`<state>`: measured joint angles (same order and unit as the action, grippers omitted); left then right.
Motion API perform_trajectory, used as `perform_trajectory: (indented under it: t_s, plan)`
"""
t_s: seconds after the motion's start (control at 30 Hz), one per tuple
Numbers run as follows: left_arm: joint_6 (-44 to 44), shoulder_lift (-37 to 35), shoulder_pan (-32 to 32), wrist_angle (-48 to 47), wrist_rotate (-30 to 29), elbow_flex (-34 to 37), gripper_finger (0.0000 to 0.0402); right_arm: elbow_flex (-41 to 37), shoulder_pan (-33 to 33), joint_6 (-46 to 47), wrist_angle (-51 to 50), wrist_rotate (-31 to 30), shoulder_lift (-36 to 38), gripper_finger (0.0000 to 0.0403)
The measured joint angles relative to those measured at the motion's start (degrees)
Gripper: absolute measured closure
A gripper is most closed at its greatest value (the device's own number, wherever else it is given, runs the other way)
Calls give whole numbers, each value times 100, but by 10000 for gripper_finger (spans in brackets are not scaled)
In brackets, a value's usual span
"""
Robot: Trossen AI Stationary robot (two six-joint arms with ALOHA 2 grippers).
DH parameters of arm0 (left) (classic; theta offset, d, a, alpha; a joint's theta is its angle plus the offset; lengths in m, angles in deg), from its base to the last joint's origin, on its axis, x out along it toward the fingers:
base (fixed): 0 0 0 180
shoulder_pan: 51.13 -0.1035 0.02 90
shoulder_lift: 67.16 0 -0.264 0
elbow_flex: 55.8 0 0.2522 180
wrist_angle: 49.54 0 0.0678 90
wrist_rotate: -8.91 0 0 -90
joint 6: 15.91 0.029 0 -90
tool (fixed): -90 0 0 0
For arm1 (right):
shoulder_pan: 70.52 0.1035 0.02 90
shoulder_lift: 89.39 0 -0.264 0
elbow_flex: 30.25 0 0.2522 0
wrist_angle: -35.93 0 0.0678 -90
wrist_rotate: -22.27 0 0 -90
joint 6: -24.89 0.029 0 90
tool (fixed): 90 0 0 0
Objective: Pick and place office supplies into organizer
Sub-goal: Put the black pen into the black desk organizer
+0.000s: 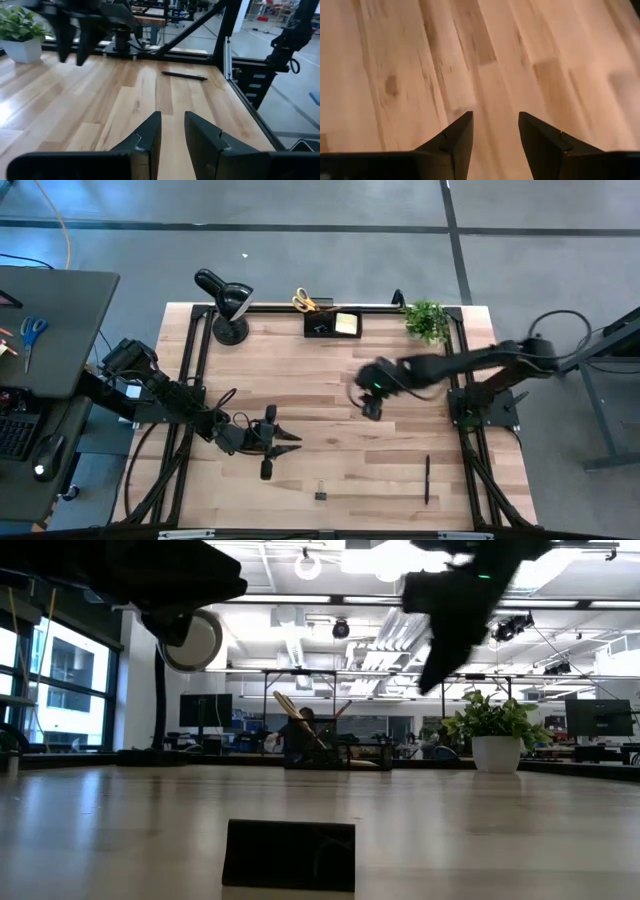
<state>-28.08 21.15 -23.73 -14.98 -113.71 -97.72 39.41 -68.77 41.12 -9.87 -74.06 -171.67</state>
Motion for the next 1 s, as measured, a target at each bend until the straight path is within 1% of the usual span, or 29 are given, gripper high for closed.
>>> perform_trajectory:
  t_s: [0.07, 0.13, 0.2, 0.27, 0.4, 0.47, 0.53, 0.6, 0.67, 0.83, 1.0]
  plan:
    - [-8, 0, 0, 22, 5, 0, 328, -612, 316, 741, 323, -276, 469, 255]
    - [-10, 0, -3, 68, 6, 0, 328, -1095, 667, 1566, 412, -497, 883, 258]
    - [29, 0, -7, 158, -5, 0, 328, -1448, 1045, 2256, 402, -612, 1201, 258]
    - [135, 0, -4, 255, -69, -2, 328, -1681, 1467, 2694, 401, -694, 1427, 257]
    - [297, 0, -7, 405, -149, -2, 328, -1850, 2289, 3069, 397, -727, 1518, 257]
    - [326, 0, -7, 457, -149, -4, 328, -1849, 2657, 3427, 403, -877, 1468, 258]
    - [326, 0, -7, 470, -151, -4, 328, -1849, 3000, 4182, 279, -1182, 1405, 258]
    - [325, 0, -7, 472, -149, -4, 328, -1849, 3325, 5046, 79, -1316, 1337, 257]
    - [299, 0, -7, 465, -149, -4, 328, -1849, 3641, 5893, -211, -1166, 1267, 257]
    - [292, 0, -4, 415, -106, -4, 328, -1849, 4262, 7520, -520, -208, 1167, 258]
    - [331, 0, -4, 415, 21, -4, 328, -1849, 4663, 8762, -532, 171, 1165, 257]
